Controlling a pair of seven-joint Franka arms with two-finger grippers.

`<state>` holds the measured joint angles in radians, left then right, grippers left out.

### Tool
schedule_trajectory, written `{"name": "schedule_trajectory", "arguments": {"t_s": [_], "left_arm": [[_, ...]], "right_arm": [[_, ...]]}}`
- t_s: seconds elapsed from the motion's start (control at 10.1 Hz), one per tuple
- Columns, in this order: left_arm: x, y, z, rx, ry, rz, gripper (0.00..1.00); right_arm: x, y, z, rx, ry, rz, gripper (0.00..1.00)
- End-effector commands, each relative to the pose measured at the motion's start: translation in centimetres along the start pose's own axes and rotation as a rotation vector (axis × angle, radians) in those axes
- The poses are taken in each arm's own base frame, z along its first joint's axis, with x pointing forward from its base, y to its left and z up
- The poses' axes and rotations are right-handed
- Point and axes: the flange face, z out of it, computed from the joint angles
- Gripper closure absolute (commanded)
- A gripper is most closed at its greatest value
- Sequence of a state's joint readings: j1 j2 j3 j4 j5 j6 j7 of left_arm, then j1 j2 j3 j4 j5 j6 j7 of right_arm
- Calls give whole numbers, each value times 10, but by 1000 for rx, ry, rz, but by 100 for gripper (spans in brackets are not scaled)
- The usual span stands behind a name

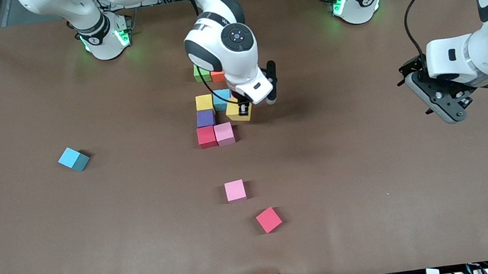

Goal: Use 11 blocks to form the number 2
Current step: 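Carry the yellow cube beside the light pink cube with the right gripper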

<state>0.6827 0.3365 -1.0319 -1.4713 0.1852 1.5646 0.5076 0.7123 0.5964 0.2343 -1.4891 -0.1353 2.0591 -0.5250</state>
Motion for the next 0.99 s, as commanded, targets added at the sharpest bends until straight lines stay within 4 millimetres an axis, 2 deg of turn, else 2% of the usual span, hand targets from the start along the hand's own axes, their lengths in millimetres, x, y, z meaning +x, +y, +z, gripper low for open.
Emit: {"name": "schedule_trajectory", "arguments": {"t_s": [0.0, 0.1, 0.3, 0.4, 0.5, 0.7, 0.89], "left_arm": [[-5, 16, -17, 53, -29, -182, 0], [-8, 11, -18, 65, -33, -223, 0], [-10, 8, -20, 66, -29, -226, 0], [-7, 13, -27, 71, -14, -219, 0], [-10, 8, -42, 87, 14, -223, 0], [-34, -19, -46, 89, 17, -283, 0], [-30, -12, -48, 91, 22, -276, 0]], "right_arm": [[28, -14, 9, 25, 18, -121, 100], [30, -17, 9, 26, 17, -158, 100], [28, -7, 17, 26, 13, -226, 100], [27, -4, 25, 24, 2, -232, 100], [24, 2, 30, 21, -7, -233, 100], [12, 18, 38, 26, -20, -219, 100], [6, 29, 51, 22, -36, -214, 100]]}}
